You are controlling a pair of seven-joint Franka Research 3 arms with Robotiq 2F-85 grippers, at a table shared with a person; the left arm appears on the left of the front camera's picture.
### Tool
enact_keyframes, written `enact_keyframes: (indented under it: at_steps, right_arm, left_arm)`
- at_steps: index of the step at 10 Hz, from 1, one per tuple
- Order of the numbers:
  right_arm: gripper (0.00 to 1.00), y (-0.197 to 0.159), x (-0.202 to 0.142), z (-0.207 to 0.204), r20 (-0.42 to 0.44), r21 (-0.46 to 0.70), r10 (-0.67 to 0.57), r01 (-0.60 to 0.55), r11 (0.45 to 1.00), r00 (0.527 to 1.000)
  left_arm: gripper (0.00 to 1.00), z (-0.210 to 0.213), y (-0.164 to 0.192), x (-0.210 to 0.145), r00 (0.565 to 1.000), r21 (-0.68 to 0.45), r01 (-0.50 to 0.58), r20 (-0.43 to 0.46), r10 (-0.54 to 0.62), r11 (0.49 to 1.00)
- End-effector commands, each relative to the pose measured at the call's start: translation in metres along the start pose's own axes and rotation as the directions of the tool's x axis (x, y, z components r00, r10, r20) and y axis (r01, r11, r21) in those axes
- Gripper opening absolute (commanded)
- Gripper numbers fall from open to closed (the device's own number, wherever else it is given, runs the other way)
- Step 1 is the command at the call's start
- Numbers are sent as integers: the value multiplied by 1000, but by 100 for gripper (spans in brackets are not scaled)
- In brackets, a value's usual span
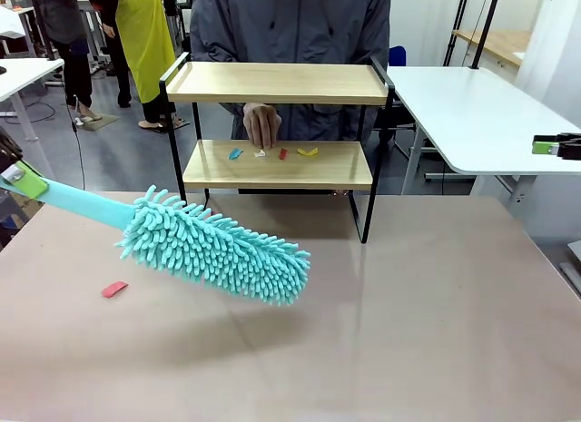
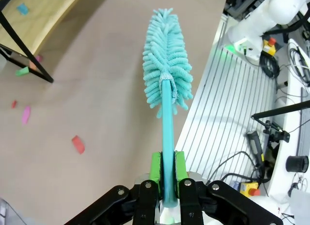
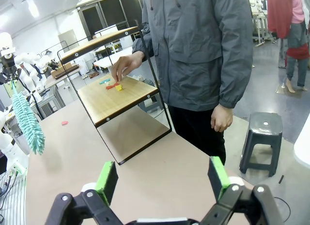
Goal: Clean the shelf.
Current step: Clean the specific section of the Shelf indicated by the human with the Duster.
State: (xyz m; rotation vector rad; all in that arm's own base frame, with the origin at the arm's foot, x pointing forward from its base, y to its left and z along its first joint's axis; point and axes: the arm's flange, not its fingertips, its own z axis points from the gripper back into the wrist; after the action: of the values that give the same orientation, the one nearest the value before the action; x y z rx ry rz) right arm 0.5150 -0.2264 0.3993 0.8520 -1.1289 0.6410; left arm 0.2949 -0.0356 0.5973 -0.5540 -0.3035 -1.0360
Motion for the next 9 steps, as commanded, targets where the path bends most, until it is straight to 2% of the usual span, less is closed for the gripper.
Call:
enact_keyframes:
  at_steps: [1, 9]
  right_arm:
    - [100, 2, 2, -2, 0, -4, 5, -5, 1000, 1000]
    - [100, 2, 2, -2, 0, -4, 5, -5, 1000, 1000]
  left_arm:
    - [14, 2, 0, 0, 1000, 0, 6, 17, -6, 1000]
    - [14, 2, 0, 0, 1000, 0, 6, 17, -6, 1000]
